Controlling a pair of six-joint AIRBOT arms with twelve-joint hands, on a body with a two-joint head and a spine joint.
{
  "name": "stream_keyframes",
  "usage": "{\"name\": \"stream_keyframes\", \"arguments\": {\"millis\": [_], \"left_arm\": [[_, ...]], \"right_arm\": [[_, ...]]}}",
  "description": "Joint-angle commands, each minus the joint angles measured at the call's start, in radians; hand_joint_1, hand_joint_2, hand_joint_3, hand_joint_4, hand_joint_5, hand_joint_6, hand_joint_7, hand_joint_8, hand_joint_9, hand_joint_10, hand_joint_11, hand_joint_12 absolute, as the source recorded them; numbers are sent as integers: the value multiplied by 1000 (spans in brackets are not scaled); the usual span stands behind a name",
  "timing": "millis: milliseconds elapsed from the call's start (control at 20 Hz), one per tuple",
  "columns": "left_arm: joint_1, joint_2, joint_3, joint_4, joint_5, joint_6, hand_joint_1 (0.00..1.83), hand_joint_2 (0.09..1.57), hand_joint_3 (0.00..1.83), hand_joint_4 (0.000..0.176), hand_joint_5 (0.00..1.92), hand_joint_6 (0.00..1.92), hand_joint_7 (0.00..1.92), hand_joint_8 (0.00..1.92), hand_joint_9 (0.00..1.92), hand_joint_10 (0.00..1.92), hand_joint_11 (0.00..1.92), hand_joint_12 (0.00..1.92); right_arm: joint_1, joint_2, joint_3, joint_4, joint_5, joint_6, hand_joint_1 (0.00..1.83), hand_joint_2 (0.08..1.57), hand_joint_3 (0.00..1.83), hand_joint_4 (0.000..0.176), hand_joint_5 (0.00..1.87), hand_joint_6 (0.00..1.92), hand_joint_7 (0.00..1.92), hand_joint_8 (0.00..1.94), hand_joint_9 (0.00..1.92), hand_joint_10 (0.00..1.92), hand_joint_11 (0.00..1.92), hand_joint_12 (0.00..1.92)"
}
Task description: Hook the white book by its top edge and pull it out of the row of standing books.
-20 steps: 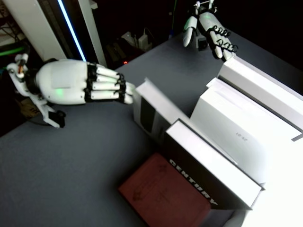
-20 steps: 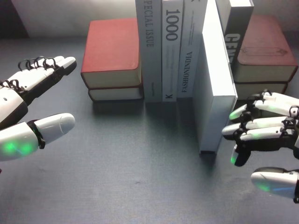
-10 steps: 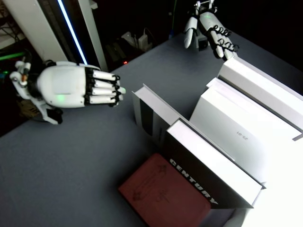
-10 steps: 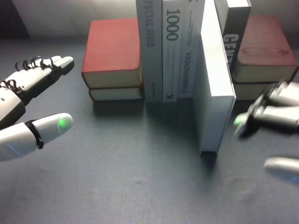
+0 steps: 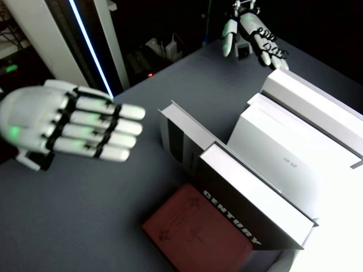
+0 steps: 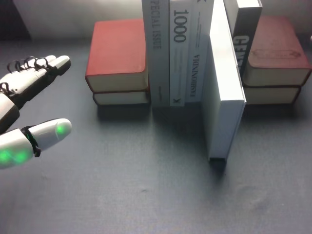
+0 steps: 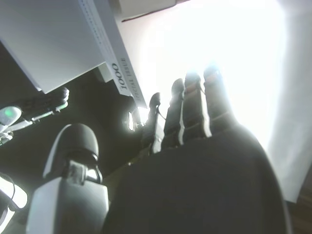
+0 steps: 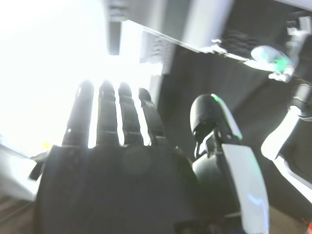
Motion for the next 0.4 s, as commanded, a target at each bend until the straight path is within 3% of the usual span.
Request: {"name": "stream_keyframes", "arguments": {"millis": [0, 50, 100, 150, 200, 300, 350], "left_arm": [[-1, 15, -4, -19, -162, -2, 72, 1236, 0, 151, 0, 0, 0, 0, 0, 0, 0, 0], [4, 18, -7, -27, -178, -2, 133, 1250, 0, 171, 0, 0, 0, 0, 0, 0, 0, 0], [9, 19, -8, -36, -201, -2, 191, 1265, 1, 175, 0, 0, 0, 0, 0, 0, 0, 0], [15, 20, -10, -50, -225, -2, 220, 1276, 3, 176, 0, 0, 0, 0, 0, 0, 0, 0], [19, 19, -11, -65, -257, -2, 166, 1298, 11, 176, 0, 0, 0, 0, 0, 0, 0, 0], [24, 20, -17, -86, -306, -2, 126, 1300, 6, 176, 0, 0, 0, 0, 0, 0, 0, 0], [25, 27, -21, -89, -307, -3, 107, 1298, 3, 150, 0, 0, 0, 0, 0, 0, 0, 0]], "right_arm": [[6, 4, 3, -12, 177, 4, 0, 1452, 0, 39, 0, 0, 0, 0, 0, 0, 0, 0], [6, 4, 4, -7, 190, 4, 0, 1449, 0, 48, 0, 0, 0, 0, 0, 0, 0, 0], [6, 4, 4, -2, 202, 3, 8, 1422, 0, 27, 0, 0, 0, 0, 0, 0, 0, 0], [6, 4, 4, 5, 218, 2, 14, 1424, 0, 24, 0, 0, 0, 0, 0, 0, 0, 0], [6, 10, 2, 7, 238, 3, 2, 1462, 0, 0, 0, 0, 0, 0, 0, 0, 0, 0], [0, 31, -8, 2, 284, 3, 0, 1492, 0, 0, 0, 0, 0, 0, 0, 0, 0, 0], [-3, 42, -15, 2, 317, 3, 12, 1476, 0, 0, 0, 0, 0, 0, 0, 0, 0, 0]]}}
